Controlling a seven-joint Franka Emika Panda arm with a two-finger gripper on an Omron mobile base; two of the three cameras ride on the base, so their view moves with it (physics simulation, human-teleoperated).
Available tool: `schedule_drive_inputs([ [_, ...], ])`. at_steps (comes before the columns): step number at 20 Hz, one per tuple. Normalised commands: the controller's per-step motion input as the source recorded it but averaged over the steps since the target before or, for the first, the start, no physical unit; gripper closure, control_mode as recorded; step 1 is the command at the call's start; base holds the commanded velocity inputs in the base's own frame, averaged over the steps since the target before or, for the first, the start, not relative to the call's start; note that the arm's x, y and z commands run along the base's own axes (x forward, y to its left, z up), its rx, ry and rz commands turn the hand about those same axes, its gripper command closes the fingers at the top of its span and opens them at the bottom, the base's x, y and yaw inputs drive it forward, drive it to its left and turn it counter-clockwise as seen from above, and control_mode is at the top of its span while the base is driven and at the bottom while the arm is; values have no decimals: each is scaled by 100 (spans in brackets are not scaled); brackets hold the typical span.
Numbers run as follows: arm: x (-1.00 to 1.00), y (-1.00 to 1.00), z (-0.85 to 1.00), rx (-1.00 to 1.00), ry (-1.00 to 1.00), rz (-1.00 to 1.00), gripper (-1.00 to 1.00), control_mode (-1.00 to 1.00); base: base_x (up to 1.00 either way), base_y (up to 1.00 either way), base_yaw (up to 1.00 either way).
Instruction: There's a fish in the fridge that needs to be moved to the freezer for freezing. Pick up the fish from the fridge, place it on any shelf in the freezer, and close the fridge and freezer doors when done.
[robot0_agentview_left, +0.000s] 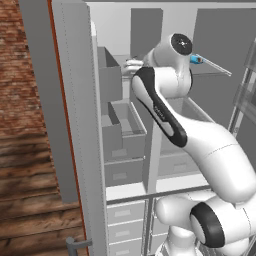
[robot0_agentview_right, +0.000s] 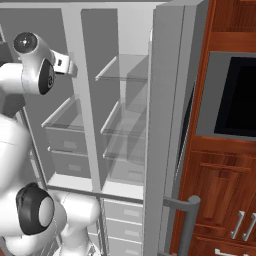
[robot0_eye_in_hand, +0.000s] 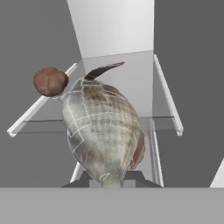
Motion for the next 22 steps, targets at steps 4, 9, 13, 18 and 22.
schedule_drive_inputs([
  [4,33,23,-5,-4,0,0,100,-100,0,0,0],
  [9,36,14,-12,-2,0,0,100,-100,0,0,0],
  [13,35,5,-20,0,0,0,100,-100,0,0,0],
  [18,28,0,-14,0,0,0,100,-100,0,0,0],
  [22,39,0,-14,0,0,0,100,-100,0,0,0],
])
